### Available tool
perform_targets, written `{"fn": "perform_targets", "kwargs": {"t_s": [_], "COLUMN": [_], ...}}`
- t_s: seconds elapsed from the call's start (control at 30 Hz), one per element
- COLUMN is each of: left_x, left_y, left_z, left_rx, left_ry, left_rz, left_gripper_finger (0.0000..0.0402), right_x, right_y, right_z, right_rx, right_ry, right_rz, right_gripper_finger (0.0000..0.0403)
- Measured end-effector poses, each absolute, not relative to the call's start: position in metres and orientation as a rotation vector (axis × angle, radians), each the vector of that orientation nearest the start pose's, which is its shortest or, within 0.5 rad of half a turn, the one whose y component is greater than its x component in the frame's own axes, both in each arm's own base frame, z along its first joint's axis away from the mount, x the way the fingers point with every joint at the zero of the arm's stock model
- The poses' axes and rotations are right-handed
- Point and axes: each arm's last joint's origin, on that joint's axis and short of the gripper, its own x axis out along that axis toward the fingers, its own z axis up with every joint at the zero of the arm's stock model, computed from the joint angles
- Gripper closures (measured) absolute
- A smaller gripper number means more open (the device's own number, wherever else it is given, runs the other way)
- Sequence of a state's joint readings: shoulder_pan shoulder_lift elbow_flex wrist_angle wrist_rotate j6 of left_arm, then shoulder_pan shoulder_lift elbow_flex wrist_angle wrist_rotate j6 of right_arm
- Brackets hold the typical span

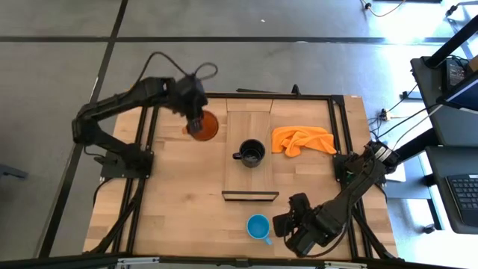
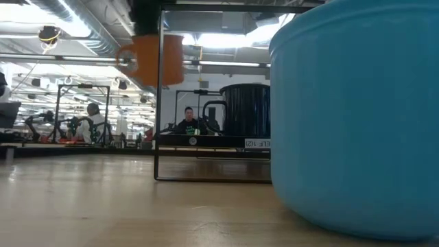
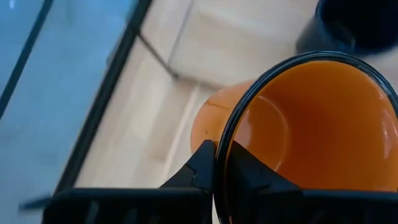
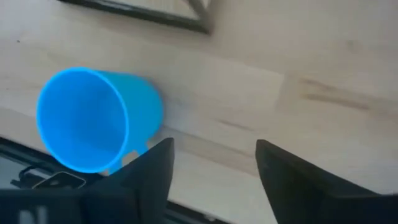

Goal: Stack small to large cups/mugs on shelf
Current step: Put the orange mug on the shelf

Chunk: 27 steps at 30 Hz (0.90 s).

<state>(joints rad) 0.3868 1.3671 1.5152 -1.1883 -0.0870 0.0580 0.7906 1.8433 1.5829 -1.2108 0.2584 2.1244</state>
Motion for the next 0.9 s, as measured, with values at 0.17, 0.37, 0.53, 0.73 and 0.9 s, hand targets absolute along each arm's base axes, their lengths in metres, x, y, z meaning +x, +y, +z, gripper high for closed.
{"fn": "perform_targets", "kwargs": {"t_s": [0.17,0.37,0.53,0.73,0.9], "left_x": [0.237,0.25,0.262,0.285,0.314], "left_y": [0.121,0.137,0.141,0.153,0.164], "left_z": [0.366,0.353,0.362,0.373,0.359], "left_rx": [-0.134,-0.1,-0.088,-0.067,-0.057], "left_ry": [1.078,1.093,1.01,0.955,0.993], "left_rz": [0.321,0.288,0.236,0.219,0.175], "left_gripper_finger": [0.0388,0.0388,0.0388,0.0388,0.0388], "right_x": [0.266,0.284,0.289,0.291,0.291], "right_y": [0.255,0.253,0.248,0.247,0.247], "right_z": [0.242,0.232,0.231,0.231,0.231], "right_rx": [1.1,1.153,1.154,1.147,1.147], "right_ry": [0.997,0.956,0.918,0.92,0.92], "right_rz": [-0.922,-0.92,-0.928,-0.916,-0.912], "right_gripper_finger": [0.0208,0.0203,0.0199,0.0199,0.0199]}}
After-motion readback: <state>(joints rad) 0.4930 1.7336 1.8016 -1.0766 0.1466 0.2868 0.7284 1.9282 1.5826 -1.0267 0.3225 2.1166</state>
